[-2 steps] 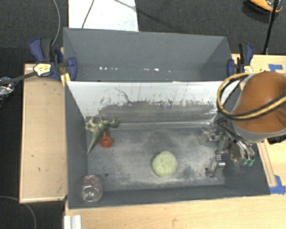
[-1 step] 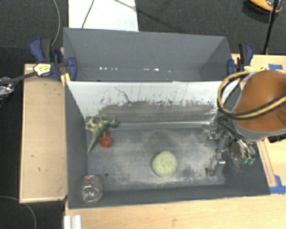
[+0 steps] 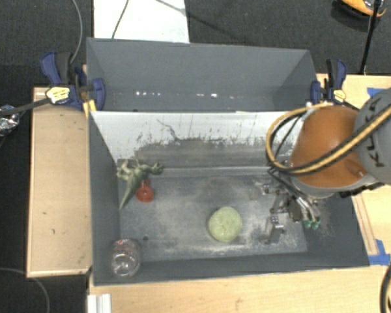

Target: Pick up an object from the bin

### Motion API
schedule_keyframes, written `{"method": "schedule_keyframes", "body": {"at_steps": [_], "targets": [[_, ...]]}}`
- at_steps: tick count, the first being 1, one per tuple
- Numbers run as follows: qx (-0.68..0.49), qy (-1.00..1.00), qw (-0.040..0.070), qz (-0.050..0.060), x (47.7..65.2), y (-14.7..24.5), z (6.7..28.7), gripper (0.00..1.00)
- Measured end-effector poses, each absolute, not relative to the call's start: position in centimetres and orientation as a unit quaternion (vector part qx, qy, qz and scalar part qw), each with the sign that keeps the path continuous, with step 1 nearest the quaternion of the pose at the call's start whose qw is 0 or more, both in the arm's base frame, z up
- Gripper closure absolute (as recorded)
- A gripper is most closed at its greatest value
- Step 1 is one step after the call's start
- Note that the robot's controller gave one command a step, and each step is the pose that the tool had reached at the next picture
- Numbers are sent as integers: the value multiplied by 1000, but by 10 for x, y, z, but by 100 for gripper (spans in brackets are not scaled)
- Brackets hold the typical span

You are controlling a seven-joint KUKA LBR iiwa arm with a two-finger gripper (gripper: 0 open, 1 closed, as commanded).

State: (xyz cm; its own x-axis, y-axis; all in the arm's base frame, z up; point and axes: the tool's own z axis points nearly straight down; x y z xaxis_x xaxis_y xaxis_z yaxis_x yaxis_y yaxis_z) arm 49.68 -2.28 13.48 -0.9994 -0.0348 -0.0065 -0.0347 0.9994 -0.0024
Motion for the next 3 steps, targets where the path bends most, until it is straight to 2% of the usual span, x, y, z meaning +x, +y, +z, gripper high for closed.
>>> {"method": "schedule_keyframes", "body": {"at_steps": [1, 2, 3], "targets": [[-34, 999, 0, 1, 512, 19, 106, 0], [-106, 994, 3, 1, 518, 28, 88, 0], [-205, 979, 2, 1, 524, 40, 70, 100]]}}
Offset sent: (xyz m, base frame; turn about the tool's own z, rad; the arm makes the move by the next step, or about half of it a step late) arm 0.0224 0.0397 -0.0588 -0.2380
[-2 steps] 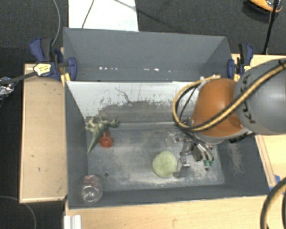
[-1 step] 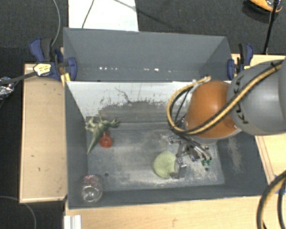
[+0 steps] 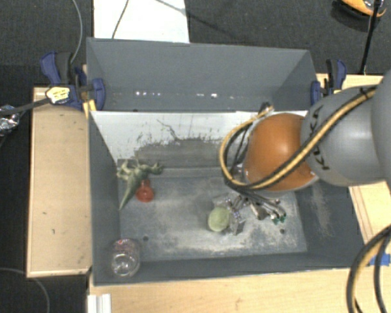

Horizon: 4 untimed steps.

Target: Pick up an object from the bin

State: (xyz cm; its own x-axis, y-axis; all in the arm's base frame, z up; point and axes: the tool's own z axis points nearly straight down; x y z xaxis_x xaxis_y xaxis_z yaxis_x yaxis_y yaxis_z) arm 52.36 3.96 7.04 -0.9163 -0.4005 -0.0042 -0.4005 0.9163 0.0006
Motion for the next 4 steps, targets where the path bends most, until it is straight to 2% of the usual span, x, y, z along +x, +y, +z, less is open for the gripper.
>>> {"method": "schedule_keyframes", "body": {"at_steps": [1, 3, 4], "targets": [[-205, 979, 2, 1, 524, 40, 70, 100], [-185, 983, 4, 1, 540, 25, 71, 100], [-172, 985, 3, 1, 558, 22, 71, 100]]}}
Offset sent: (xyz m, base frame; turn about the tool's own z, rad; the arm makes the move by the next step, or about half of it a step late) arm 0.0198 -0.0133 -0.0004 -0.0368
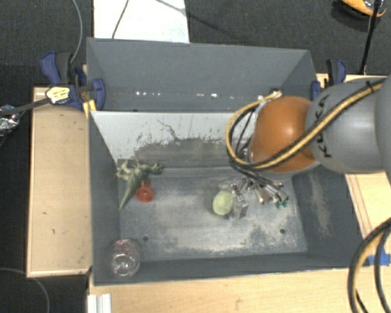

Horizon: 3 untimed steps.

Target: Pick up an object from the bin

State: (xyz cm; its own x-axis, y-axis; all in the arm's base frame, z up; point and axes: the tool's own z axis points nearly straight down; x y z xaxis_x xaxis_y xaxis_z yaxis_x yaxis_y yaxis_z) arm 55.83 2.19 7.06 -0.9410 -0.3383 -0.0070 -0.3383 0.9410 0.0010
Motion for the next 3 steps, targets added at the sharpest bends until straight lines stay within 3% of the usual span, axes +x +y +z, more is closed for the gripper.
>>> {"method": "schedule_keyframes", "body": {"at_steps": [1, 2, 3], "targets": [[-184, 983, 6, 1, 569, 16, 71, 100], [-161, 987, 5, 1, 583, 27, 186, 100], [-161, 987, 5, 1, 583, 27, 186, 100]]}}
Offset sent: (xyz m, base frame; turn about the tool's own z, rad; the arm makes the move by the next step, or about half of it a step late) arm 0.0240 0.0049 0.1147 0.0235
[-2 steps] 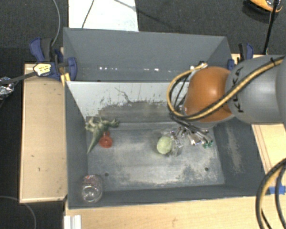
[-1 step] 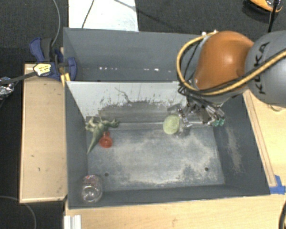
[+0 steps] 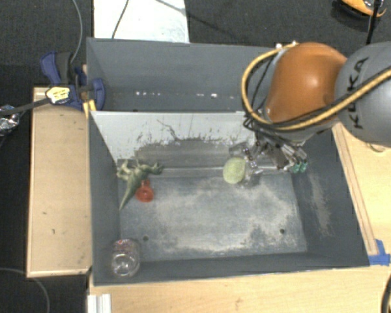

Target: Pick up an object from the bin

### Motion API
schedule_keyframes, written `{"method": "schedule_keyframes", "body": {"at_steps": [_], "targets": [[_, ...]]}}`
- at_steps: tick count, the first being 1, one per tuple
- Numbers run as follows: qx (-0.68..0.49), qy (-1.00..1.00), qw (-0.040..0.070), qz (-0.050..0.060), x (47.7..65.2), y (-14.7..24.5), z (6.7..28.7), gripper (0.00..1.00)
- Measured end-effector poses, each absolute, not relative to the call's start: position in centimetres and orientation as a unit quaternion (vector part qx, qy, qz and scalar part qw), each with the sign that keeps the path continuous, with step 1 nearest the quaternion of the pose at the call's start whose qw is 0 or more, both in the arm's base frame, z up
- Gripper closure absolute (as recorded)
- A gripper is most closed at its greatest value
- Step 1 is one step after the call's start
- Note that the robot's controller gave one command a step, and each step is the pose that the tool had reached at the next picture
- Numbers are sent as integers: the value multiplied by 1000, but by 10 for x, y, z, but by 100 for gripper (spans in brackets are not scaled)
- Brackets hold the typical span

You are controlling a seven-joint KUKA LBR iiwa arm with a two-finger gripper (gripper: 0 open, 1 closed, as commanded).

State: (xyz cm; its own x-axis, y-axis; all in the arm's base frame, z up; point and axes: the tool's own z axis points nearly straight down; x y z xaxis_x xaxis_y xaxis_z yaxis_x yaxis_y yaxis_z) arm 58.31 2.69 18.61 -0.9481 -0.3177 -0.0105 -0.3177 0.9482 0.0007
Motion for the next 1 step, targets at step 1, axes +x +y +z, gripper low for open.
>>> {"method": "schedule_keyframes", "body": {"at_steps": [1], "targets": [[-128, 992, 8, 2, 575, 31, 302, 100]]}}
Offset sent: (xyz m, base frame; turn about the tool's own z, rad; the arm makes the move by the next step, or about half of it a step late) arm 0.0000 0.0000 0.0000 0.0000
